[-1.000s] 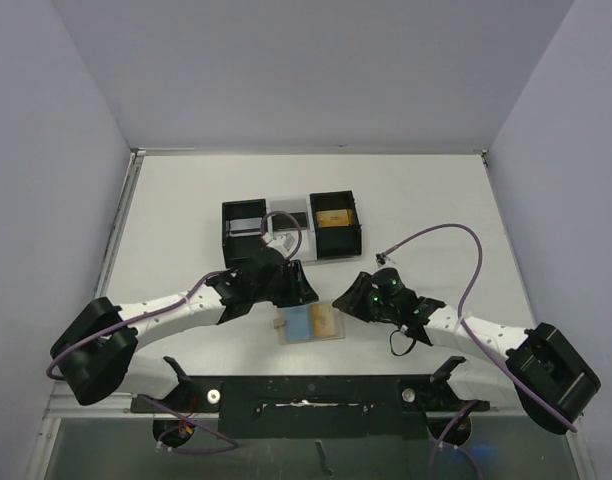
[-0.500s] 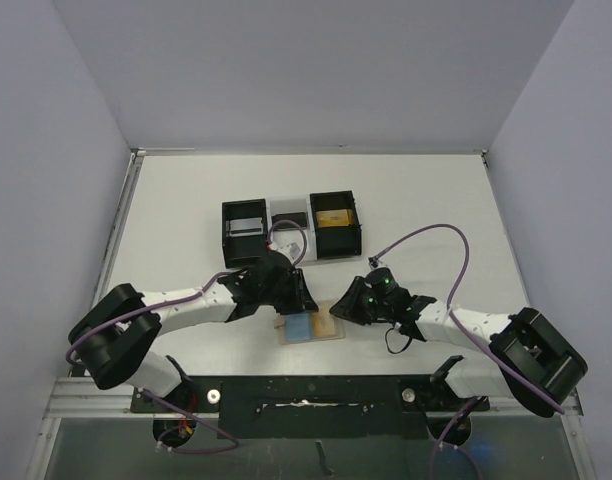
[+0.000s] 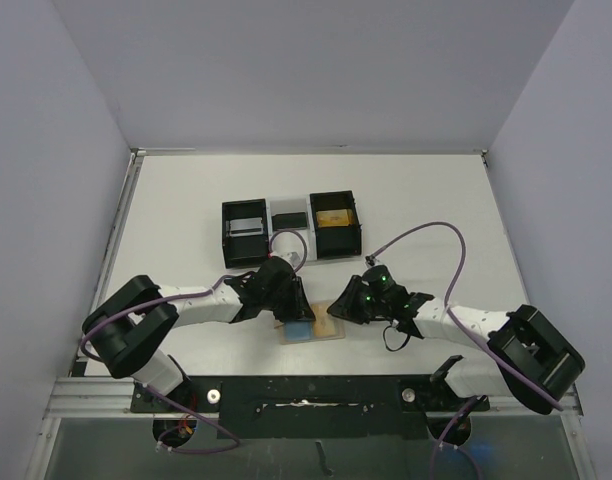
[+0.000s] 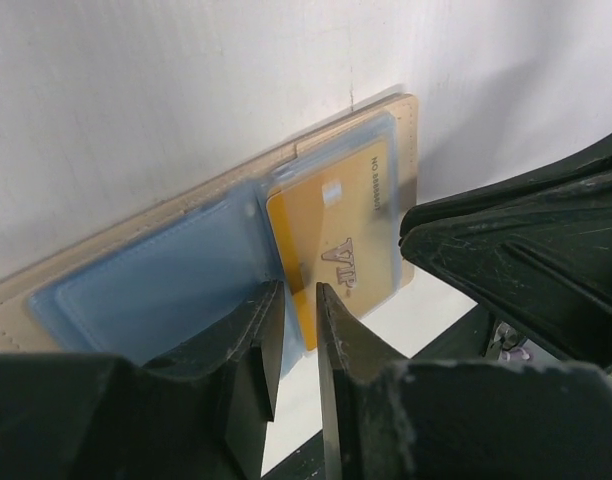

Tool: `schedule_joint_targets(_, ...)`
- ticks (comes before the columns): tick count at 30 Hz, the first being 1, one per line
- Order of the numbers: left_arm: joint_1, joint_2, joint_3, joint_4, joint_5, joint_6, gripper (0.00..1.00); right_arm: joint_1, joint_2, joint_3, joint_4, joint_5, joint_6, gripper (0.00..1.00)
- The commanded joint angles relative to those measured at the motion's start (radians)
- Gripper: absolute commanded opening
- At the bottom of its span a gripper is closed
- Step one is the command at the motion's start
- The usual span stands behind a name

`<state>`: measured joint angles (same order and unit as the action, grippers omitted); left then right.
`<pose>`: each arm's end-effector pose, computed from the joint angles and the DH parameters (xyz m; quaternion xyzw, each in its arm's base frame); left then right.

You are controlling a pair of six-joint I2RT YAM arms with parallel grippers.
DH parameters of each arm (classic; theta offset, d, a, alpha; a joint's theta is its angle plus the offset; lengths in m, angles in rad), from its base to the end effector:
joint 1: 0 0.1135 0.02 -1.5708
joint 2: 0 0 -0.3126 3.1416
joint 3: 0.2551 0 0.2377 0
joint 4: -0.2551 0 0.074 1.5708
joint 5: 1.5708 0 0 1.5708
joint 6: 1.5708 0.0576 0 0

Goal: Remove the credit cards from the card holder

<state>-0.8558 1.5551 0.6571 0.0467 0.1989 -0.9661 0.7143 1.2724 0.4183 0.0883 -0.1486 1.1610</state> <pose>0.1824 -0.2274 0.1854 -0.0164 0.9319 -0.3337 0.1413 0.1597 0.1498 0.1875 0.1749 0.9012 0.3553 0.1761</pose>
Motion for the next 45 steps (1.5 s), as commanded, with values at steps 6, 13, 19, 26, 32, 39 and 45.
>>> schedule_joint_targets(6,-0.002,-0.015,0.014,0.02,-0.018,-0.001,0.19,-0.009,0.07,-0.026,0.067,-0.057,0.021,0.18)
schedule_joint_targets(13,-0.002,-0.014,0.005,0.025,-0.035,-0.037,0.21,-0.011,0.082,-0.018,0.024,-0.039,0.023,0.18)
schedule_joint_targets(19,0.017,-0.079,-0.128,0.151,-0.028,-0.13,0.23,-0.013,0.086,-0.039,0.014,-0.043,0.028,0.18)
schedule_joint_targets(26,0.07,-0.056,-0.239,0.416,0.111,-0.205,0.23,-0.013,0.104,-0.051,0.04,-0.065,0.037,0.19)
schedule_joint_targets(32,0.07,-0.011,-0.177,0.342,0.118,-0.176,0.22,-0.012,0.104,-0.059,0.059,-0.072,0.049,0.19)
schedule_joint_targets(39,0.077,-0.019,-0.184,0.351,0.114,-0.179,0.2,-0.013,0.093,-0.1,0.091,-0.09,0.081,0.19)
schedule_joint_targets(45,0.092,0.017,-0.227,0.538,0.195,-0.25,0.18,-0.003,0.099,-0.103,0.102,-0.085,0.099,0.18)
